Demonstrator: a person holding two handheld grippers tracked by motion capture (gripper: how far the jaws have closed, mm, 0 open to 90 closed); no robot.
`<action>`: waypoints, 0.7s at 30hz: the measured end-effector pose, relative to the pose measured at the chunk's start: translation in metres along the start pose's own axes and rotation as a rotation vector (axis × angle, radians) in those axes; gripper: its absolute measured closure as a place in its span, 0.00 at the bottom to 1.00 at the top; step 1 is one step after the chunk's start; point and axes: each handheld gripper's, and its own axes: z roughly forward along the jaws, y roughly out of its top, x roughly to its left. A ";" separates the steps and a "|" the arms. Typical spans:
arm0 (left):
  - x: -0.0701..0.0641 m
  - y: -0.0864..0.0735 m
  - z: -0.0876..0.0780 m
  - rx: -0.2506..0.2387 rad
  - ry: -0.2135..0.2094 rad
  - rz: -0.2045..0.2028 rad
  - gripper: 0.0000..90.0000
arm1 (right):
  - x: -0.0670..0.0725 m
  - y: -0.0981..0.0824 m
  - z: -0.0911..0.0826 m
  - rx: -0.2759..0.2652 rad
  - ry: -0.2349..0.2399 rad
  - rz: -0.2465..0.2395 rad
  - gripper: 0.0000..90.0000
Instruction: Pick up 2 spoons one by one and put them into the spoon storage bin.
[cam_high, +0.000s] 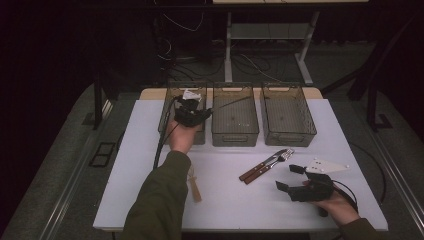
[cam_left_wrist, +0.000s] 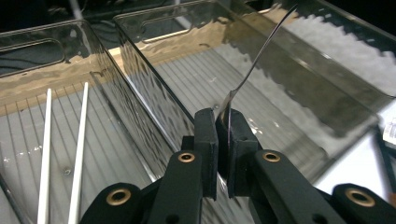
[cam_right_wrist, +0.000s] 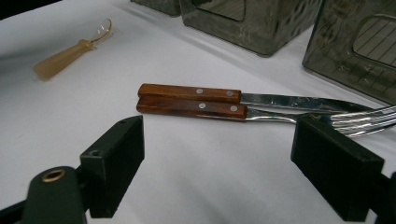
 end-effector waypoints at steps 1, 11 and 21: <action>-0.001 0.001 0.004 -0.001 0.006 -0.005 0.94 | 0.000 0.000 0.000 0.000 0.002 -0.001 0.20; -0.011 0.003 0.037 0.060 0.057 -0.032 0.94 | 0.000 0.001 -0.002 -0.008 0.010 -0.001 0.20; -0.020 -0.002 0.046 0.091 0.060 -0.022 0.84 | 0.001 0.001 -0.003 -0.016 0.014 -0.004 0.20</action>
